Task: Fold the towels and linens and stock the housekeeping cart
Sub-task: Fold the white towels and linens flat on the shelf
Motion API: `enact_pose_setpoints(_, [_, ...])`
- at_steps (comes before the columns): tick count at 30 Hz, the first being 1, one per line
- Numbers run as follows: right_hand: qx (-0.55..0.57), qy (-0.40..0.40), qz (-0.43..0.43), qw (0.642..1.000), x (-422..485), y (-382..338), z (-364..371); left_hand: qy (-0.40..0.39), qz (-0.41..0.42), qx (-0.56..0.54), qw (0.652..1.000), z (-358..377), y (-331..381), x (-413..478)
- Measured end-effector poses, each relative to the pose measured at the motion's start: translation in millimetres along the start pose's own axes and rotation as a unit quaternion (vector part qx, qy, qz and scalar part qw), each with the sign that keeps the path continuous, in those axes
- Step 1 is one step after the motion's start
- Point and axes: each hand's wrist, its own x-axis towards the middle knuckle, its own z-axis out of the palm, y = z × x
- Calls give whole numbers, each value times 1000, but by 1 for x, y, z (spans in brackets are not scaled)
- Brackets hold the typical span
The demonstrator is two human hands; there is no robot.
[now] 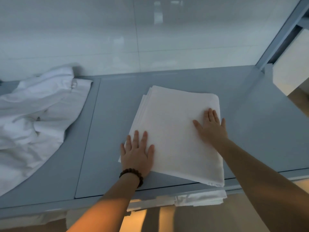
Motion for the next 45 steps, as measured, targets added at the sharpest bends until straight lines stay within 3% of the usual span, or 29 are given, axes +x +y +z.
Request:
enact_pose_setpoints(6, [-17, 5, -6, 1000, -90, -6, 27, -18, -37, -2, 999, -1, 20, -15])
enact_pose_setpoints(14, [-21, 29, -4, 999, -101, 36, 25, -47, -84, -24, 995, 3, 82, -36])
enact_pose_setpoints(26, [-32, 25, -62, 997, -50, 202, -8, -40, -113, -36, 992, 40, 250, -38])
enact_pose_setpoints(34, [-53, 24, -96, 994, -29, 297, -23, -21, -4, 19, 1000, 64, 331, -48])
enact_pose_setpoints(45, [-58, 40, -67, 995, -16, 343, -26, -20, 36, 13, 999, 74, 374, -32])
